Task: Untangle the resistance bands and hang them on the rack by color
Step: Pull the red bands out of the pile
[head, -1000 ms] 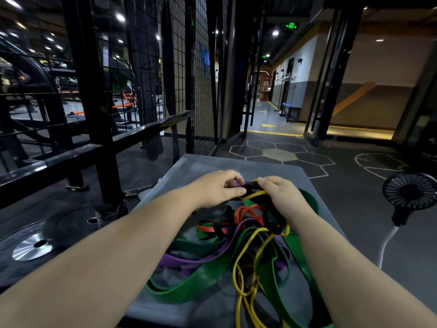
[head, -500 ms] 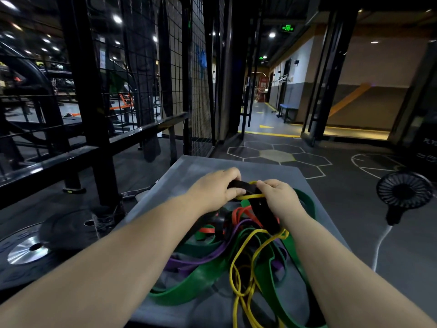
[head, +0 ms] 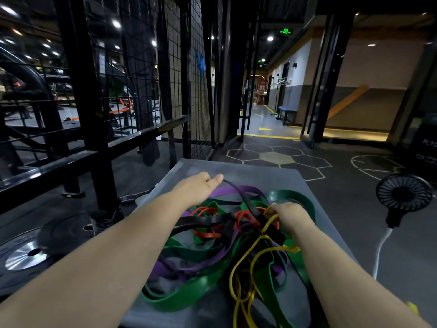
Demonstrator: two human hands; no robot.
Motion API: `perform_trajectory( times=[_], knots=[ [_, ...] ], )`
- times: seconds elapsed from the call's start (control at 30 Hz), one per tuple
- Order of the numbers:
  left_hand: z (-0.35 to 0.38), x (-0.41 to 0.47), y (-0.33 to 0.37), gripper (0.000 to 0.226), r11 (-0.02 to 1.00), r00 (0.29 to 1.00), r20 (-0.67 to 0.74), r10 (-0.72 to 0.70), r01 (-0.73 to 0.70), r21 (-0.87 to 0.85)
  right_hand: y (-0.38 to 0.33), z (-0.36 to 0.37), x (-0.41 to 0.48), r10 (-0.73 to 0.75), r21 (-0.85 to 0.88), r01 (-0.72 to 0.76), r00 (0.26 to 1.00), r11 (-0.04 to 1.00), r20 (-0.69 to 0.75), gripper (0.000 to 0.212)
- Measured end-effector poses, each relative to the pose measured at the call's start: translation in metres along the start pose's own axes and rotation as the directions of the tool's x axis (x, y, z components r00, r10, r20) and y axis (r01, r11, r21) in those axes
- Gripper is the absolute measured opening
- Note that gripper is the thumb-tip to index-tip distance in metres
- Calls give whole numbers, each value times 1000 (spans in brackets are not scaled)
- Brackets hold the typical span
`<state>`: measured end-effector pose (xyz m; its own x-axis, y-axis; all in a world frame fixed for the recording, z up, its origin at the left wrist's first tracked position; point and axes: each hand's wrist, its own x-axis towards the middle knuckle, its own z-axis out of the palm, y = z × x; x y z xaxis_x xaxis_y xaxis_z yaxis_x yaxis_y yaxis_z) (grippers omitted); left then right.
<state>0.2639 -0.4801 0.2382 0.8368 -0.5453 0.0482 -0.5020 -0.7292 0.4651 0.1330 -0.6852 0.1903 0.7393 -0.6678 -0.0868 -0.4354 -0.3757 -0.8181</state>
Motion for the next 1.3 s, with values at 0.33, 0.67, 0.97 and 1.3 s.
perform_trajectory(
  times=[0.33,0.67,0.97,1.3],
  knots=[
    [43,-3,16,48,962,1000,22,-9,3,274,-5,7,-3,-55,8,56,997,998,-54,29],
    [82,-10,38,30,940,951,98,294,-306,151,-11,16,-14,-141,64,146,988,987,-67,27],
    [65,-10,36,29,968,957,-144,250,-245,54,-6,14,-7,-101,68,110,987,992,-128,30],
    [62,-8,23,40,898,799,-429,421,-435,71,-3,12,-4,-31,60,42,985,997,-171,31]
  ],
)
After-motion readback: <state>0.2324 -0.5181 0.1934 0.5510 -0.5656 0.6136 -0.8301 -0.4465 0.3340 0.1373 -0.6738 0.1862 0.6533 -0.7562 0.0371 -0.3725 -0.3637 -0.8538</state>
